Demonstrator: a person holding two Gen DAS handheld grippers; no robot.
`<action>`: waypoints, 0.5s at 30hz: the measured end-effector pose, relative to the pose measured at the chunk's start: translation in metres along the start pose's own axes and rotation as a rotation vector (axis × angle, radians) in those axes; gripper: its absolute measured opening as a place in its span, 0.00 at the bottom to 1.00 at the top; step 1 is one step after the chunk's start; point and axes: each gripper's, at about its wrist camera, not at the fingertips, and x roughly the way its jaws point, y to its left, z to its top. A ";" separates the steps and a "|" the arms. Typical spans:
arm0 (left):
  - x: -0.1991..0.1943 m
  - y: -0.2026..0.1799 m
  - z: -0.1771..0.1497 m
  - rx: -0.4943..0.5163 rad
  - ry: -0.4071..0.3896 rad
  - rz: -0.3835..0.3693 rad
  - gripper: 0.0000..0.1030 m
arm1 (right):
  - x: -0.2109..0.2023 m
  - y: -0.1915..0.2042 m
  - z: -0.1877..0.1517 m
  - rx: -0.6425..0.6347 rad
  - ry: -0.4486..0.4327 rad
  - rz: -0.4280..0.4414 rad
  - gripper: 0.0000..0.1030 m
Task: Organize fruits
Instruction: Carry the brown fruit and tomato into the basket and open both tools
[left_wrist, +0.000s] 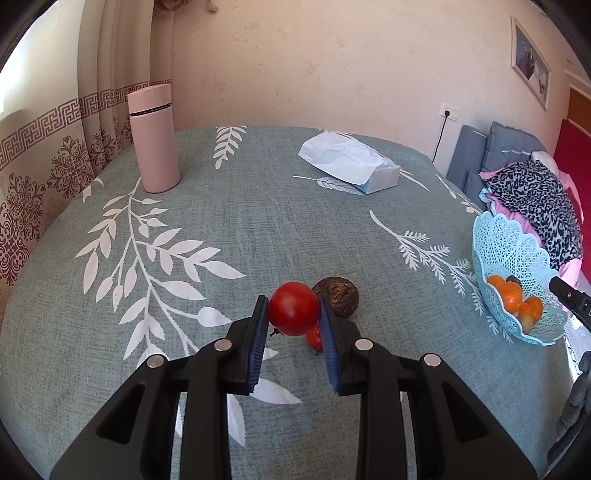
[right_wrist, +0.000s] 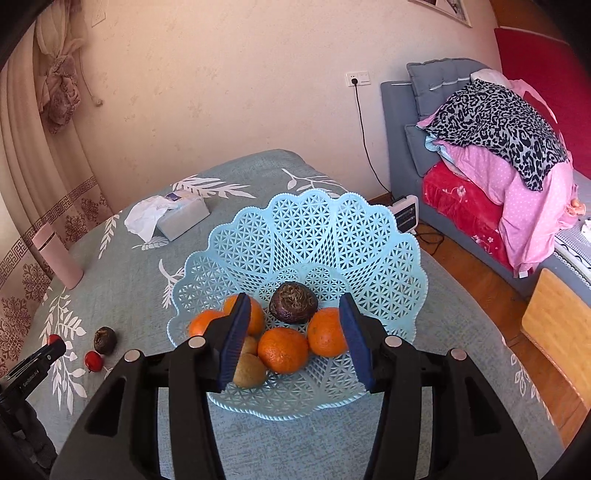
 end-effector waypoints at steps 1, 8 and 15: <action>0.001 -0.005 0.001 0.007 0.002 -0.006 0.27 | -0.001 -0.003 -0.001 0.003 -0.008 -0.004 0.50; 0.006 -0.053 0.009 0.080 0.006 -0.065 0.27 | -0.004 -0.015 -0.007 0.020 -0.035 -0.006 0.50; 0.013 -0.106 0.024 0.149 -0.006 -0.151 0.27 | -0.007 -0.014 -0.009 -0.022 -0.073 -0.002 0.50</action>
